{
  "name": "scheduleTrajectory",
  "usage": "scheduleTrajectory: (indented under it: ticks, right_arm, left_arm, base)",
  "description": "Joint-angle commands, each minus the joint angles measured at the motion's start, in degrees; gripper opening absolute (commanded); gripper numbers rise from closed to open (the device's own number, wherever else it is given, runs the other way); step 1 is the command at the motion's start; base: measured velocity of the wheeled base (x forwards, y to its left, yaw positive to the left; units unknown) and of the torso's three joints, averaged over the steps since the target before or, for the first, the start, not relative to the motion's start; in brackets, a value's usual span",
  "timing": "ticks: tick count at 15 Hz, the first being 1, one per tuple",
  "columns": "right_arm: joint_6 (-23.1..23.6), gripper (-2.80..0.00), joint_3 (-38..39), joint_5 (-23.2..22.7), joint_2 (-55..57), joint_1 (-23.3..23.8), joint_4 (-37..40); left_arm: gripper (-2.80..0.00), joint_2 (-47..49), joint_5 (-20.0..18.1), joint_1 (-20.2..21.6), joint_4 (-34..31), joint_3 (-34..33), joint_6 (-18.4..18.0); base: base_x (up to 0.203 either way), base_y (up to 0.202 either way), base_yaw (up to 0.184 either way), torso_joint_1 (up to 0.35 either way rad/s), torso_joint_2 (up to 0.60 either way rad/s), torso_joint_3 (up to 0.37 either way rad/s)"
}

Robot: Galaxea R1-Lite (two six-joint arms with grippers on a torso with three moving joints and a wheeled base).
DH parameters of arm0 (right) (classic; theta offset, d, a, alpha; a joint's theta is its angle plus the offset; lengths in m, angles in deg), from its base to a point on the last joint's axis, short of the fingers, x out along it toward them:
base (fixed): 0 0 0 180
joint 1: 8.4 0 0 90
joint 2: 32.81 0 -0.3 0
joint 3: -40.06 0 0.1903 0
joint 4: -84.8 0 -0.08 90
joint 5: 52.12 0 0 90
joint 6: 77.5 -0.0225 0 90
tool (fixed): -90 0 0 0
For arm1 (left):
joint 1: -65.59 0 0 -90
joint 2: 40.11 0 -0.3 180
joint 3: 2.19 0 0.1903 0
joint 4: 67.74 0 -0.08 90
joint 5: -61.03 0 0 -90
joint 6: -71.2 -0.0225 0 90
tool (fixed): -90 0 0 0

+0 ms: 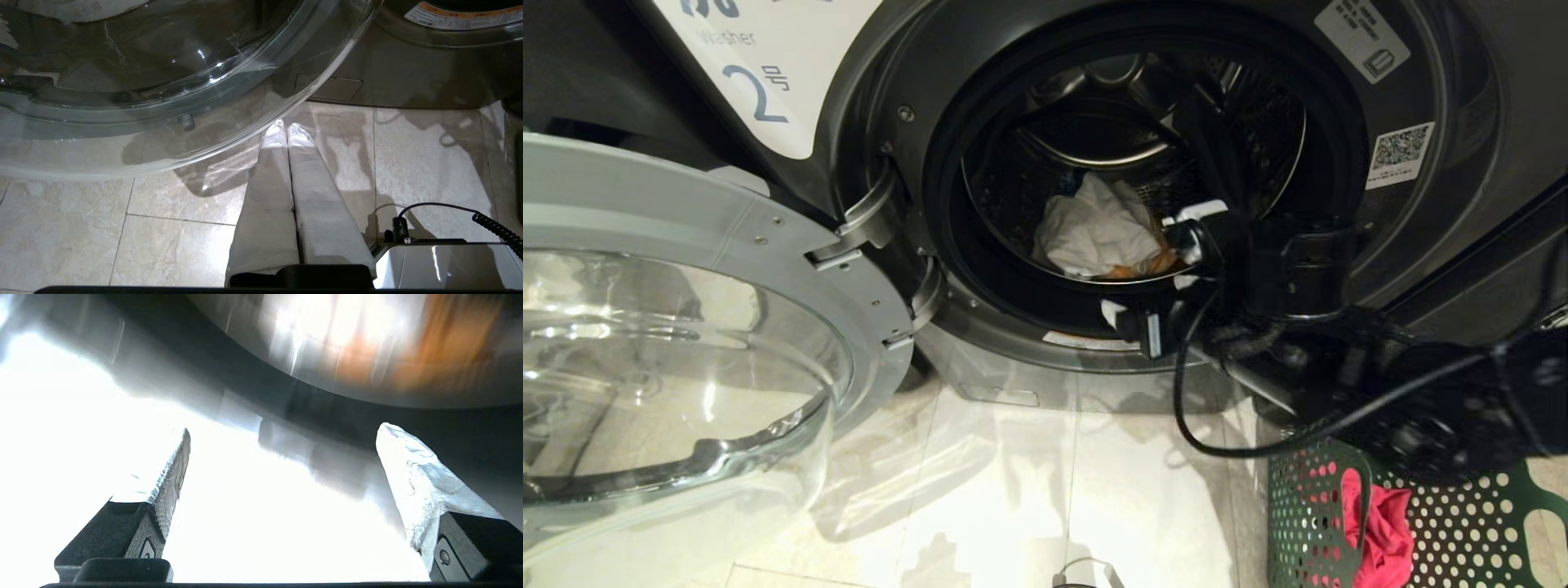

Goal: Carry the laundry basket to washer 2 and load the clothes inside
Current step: Place the clothes into the washing machine

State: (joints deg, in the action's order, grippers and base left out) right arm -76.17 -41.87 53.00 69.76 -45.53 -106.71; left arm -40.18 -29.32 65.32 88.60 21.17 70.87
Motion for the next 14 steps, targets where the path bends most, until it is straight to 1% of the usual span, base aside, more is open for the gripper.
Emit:
scheduleTrajectory:
  ticks: [1, 2, 4, 5, 6, 7, 8, 11, 13, 14]
  right_arm:
    - [-4.3, 0.00, 8.1, -0.1, -13.2, -2.3, 14.5]
    - [-8.6, 0.00, 12.5, -0.3, -16.2, -3.4, 21.7]
    - [-19.8, 0.00, 18.7, -0.5, -20.4, -4.3, 34.1]
    - [-24.1, 0.00, 20.6, -0.3, -22.1, -3.7, 39.5]
    - [-26.4, 0.00, 21.7, -0.3, -23.2, -1.3, 43.1]
    - [-27.7, 0.00, 22.6, -0.3, -24.1, 3.3, 45.7]
    - [-28.4, 0.00, 23.4, -0.4, -24.8, 9.2, 47.6]
    - [-29.1, 0.00, 25.8, -1.6, -25.6, 32.1, 49.9]
    - [-28.8, 0.00, 26.7, -2.0, -24.9, 48.1, 50.6]
    - [-28.6, 0.00, 26.9, -2.2, -24.1, 55.3, 50.8]
  left_arm:
    - [-2.80, 0.0, 0.0, 0.0, 0.0, 0.0, 0.0]
    - [-2.80, 0.0, 0.0, 0.0, 0.0, 0.0, 0.0]
    - [-2.80, 0.1, 0.0, 0.0, -0.1, 0.0, 0.0]
    - [-2.80, 0.0, 0.0, 0.0, 0.0, 0.0, 0.0]
    - [-2.80, 0.1, 0.0, 0.0, 0.0, 0.0, 0.0]
    - [-2.80, 0.0, 0.0, 0.0, 0.0, 0.0, 0.0]
    - [-2.80, 0.1, 0.0, 0.0, 0.0, 0.0, 0.0]
    - [-2.80, 0.0, 0.0, 0.0, -0.1, 0.0, 0.0]
    - [-2.80, 0.0, 0.0, 0.0, 0.0, 0.0, 0.0]
    - [-2.80, 0.1, 0.0, 0.0, 0.0, 0.0, 0.0]
  base:
    - [0.000, 0.000, 0.000, 0.000, 0.00, 0.000]
    - [0.000, 0.000, 0.000, 0.000, 0.00, 0.000]
    - [0.000, 0.000, 0.000, 0.000, 0.00, 0.000]
    - [0.000, 0.000, 0.000, 0.000, 0.00, 0.000]
    - [0.000, 0.000, 0.000, 0.000, 0.00, 0.000]
    - [0.000, 0.000, 0.000, 0.000, 0.00, 0.000]
    - [0.000, 0.000, 0.000, 0.000, 0.00, 0.000]
    - [0.000, 0.000, 0.000, 0.000, 0.00, 0.000]
    - [0.000, 0.000, 0.000, 0.000, 0.00, 0.000]
    - [0.000, 0.000, 0.000, 0.000, 0.00, 0.000]
